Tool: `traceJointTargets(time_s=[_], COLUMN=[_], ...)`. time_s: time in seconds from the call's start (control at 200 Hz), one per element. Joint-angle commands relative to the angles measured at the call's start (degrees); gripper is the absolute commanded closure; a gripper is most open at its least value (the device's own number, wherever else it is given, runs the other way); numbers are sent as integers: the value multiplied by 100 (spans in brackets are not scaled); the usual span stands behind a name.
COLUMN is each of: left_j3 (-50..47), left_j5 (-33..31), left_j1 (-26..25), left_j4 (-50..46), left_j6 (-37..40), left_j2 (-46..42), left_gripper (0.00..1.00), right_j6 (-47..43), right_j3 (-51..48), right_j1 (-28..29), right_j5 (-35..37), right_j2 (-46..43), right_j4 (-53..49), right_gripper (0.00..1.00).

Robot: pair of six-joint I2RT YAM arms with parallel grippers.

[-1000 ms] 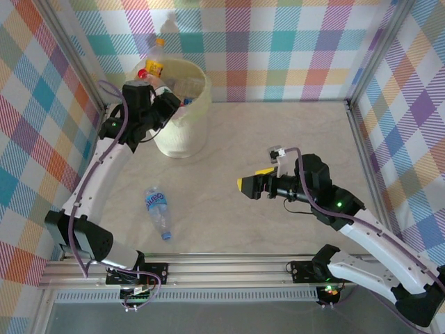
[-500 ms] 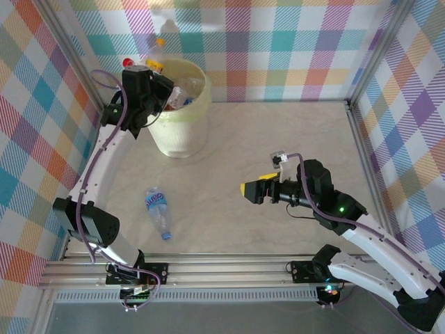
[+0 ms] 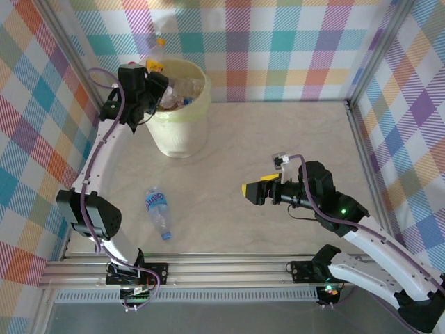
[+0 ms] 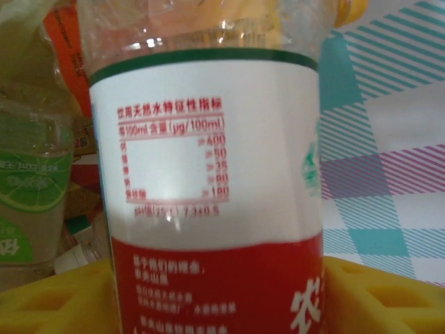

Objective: Put the plastic bottles in the bin

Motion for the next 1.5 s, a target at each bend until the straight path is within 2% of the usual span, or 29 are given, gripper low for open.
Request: traceJointTargets(time_s=[0.0,0.19,0.41,0.55,0.655,0.845,1.025,1.295,1.495], left_j3=[165,379,268,219,-14,-1319,-2694,-4772,-5653], left_j5=[64,-84,-455,-576,-425,-114,-323,-438,-462], left_j1=[84,131,217,271,279,269,125,-369,-869], left_j4=[-180,-442,-675,-911,-1061,-1394,-2016,-2099,-1950], left_j6=[54,257,619,1141,1698,2293,2677,2190,1685], left_j2=[20,-75,-543,-886,-1222,-2157,-3036,-4142,-4347], left_gripper=[26,22,1,0,0,0,0,0,1], right_j6=[-41,-30,-20,-17,-19,-84,-160,-259,-262], right_j3=[-49,-67,-82,-105,-132,-121,-9,-6,-20], right_j1=[28,28,28,28,29,28,28,28,28], right_j5=[83,97,79,83,75,-115,-386,-643,-747], right_j2=[-37,-36,-3,-10,-32,24,78,240,396], right_j4=[-62,-53,-33,-36,-25,-3,-146,-196,-107], right_gripper=[0,0,0,0,0,0,0,0,0])
